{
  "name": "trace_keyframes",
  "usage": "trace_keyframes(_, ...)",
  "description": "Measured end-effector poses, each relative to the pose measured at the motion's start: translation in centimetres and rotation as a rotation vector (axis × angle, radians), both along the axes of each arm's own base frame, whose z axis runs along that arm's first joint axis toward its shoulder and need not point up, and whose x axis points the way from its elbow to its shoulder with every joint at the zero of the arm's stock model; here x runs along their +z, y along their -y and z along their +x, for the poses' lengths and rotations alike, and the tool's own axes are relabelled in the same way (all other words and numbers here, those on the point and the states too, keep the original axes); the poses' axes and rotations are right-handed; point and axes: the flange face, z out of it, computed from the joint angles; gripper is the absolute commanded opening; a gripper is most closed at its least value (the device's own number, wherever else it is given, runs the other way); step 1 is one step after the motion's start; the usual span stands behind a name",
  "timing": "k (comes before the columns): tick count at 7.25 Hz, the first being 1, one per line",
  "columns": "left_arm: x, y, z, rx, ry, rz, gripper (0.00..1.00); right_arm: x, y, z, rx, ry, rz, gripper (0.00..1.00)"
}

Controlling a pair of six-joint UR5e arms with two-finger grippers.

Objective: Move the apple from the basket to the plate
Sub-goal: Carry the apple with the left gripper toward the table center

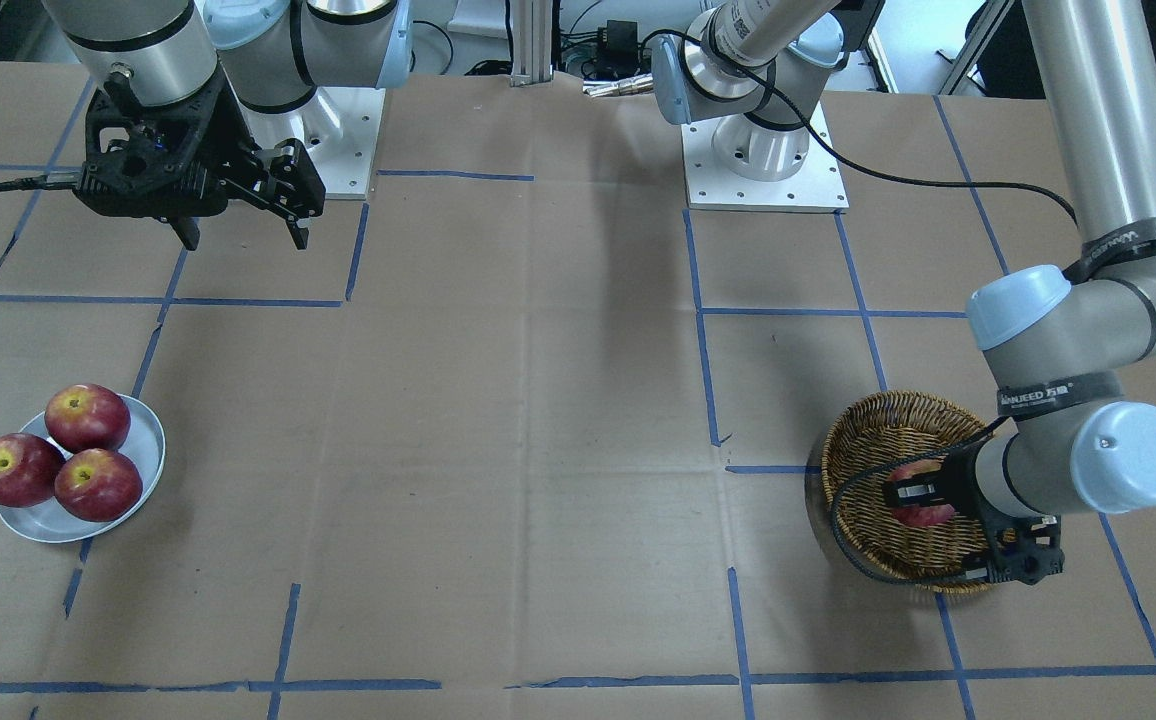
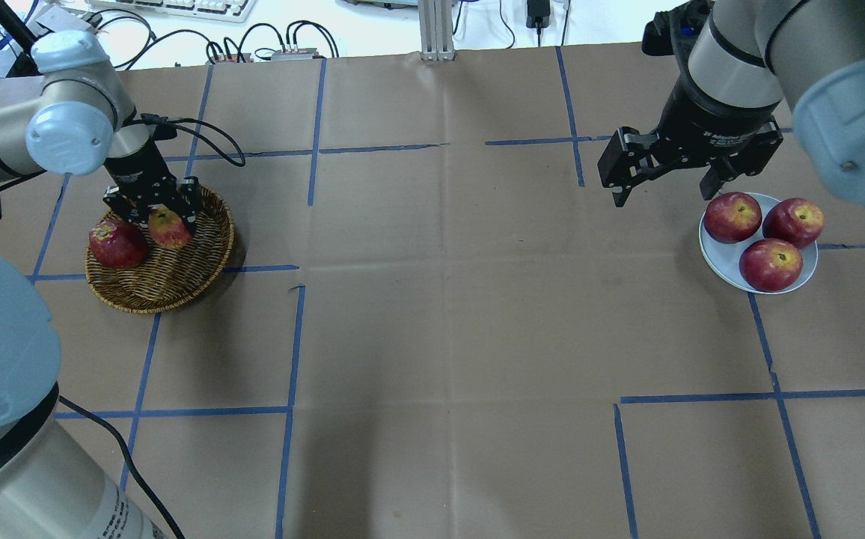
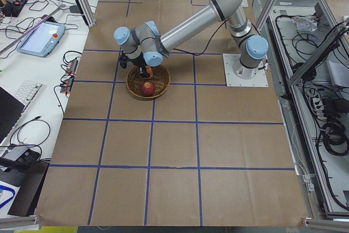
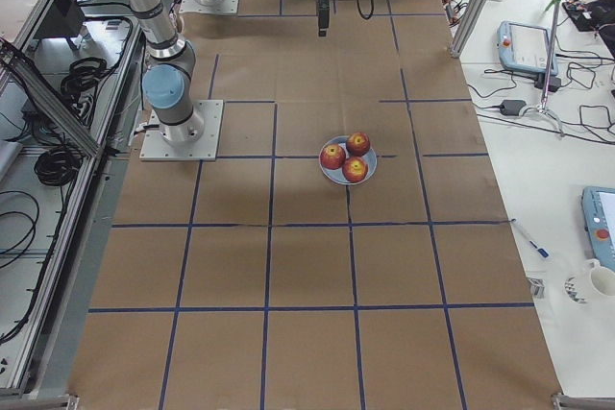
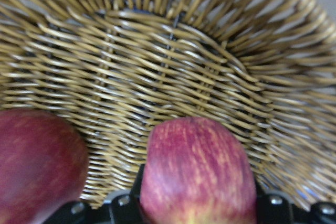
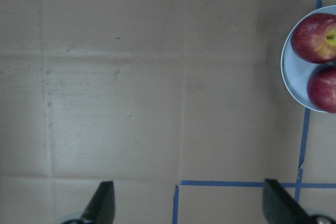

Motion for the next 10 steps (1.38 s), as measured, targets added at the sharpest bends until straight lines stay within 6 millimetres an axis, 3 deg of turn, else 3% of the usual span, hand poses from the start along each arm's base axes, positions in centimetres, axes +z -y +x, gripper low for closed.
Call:
trace_keyframes(1,4.0,0.0,-1.9,-0.023,0.009,-0.058,0.28,0.0,0.0,0.0,0.000,0.000,0.000,1.00)
trace_keyframes(2,6.6,-0.3,-6.7,-0.084,-0.006,-0.099,0.28,0.0,0.0,0.0,0.000,0.000,0.000,1.00)
trace_keyframes(3,7.3,-1.1,-13.5,-0.176,-0.034,-0.110,0.28,0.0,0.0,0.0,0.000,0.000,0.000,1.00)
trace_keyframes(5,4.7,-4.9,-27.9,-0.321,-0.050,-0.084,0.28,0.0,0.0,0.0,0.001,-0.001,0.000,1.00)
trace_keyframes(6,2.4,-6.7,-33.3,-0.311,-0.045,-0.086,0.28,0.0,0.0,0.0,0.001,-0.001,0.000,1.00)
trace_keyframes(8,-2.7,-8.3,-40.1,-0.266,-0.051,-0.113,0.28,0.0,0.0,0.0,0.001,-0.002,0.000,1.00)
trace_keyframes(10,-4.7,-8.6,-42.6,-0.265,-0.064,-0.157,0.35,0.0,0.0,0.0,0.001,-0.002,0.000,1.00)
